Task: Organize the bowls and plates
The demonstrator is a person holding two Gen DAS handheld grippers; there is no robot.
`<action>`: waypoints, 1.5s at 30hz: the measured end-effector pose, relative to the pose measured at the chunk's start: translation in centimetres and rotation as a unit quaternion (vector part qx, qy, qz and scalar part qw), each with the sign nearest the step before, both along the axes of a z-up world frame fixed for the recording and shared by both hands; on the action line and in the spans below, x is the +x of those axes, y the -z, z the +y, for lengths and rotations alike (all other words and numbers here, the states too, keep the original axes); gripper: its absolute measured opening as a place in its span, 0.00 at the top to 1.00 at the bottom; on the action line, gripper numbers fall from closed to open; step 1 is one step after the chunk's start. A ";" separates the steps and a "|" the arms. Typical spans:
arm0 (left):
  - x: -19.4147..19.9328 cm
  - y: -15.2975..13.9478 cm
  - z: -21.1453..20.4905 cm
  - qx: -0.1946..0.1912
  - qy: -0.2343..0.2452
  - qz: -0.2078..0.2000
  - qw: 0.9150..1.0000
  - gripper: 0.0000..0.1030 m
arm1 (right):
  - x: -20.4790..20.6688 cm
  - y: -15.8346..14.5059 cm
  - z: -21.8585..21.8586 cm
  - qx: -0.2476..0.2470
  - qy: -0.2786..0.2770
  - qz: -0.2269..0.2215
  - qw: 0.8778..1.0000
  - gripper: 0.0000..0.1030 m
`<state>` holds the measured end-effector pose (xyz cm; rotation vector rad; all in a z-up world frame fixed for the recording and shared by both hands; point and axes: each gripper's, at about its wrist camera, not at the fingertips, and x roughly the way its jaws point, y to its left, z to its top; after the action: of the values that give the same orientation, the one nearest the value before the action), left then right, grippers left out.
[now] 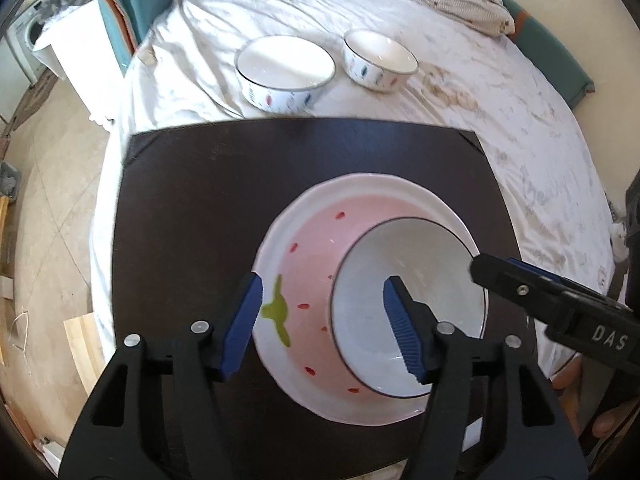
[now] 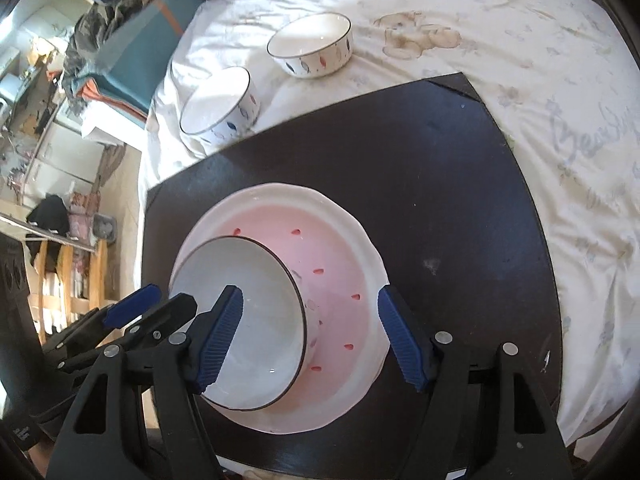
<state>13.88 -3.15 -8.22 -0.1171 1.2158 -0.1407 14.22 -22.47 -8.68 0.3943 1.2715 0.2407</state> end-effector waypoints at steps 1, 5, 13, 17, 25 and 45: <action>-0.1 -0.2 0.2 0.002 -0.002 -0.004 1.000 0.42 | -0.1 -0.3 -0.1 0.001 0.001 -0.005 1.000 0.29; -0.6 -0.9 1.2 0.012 -0.012 -0.022 1.000 0.41 | -0.2 -1.5 0.2 0.001 -0.007 -0.032 0.999 0.29; -0.6 -2.3 4.5 0.043 -0.072 -0.048 0.995 0.40 | -1.2 -4.7 -0.5 -0.007 -0.008 -0.092 0.996 0.29; 0.7 -3.1 6.1 0.036 -0.106 -0.049 0.993 0.40 | 0.4 -5.1 -1.7 0.020 0.009 -0.085 0.996 0.29; 6.7 -3.6 7.3 0.041 -0.136 -0.049 0.989 0.40 | 7.0 -2.6 -2.0 0.118 0.034 0.002 0.992 0.29; 23.2 5.6 6.5 0.064 -0.089 0.017 0.994 0.40 | 23.6 6.7 6.3 0.004 0.018 0.090 0.996 0.41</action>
<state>37.12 3.38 -13.83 -0.1156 1.2388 0.0954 37.86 -16.19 -15.40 0.4537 1.4388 0.1820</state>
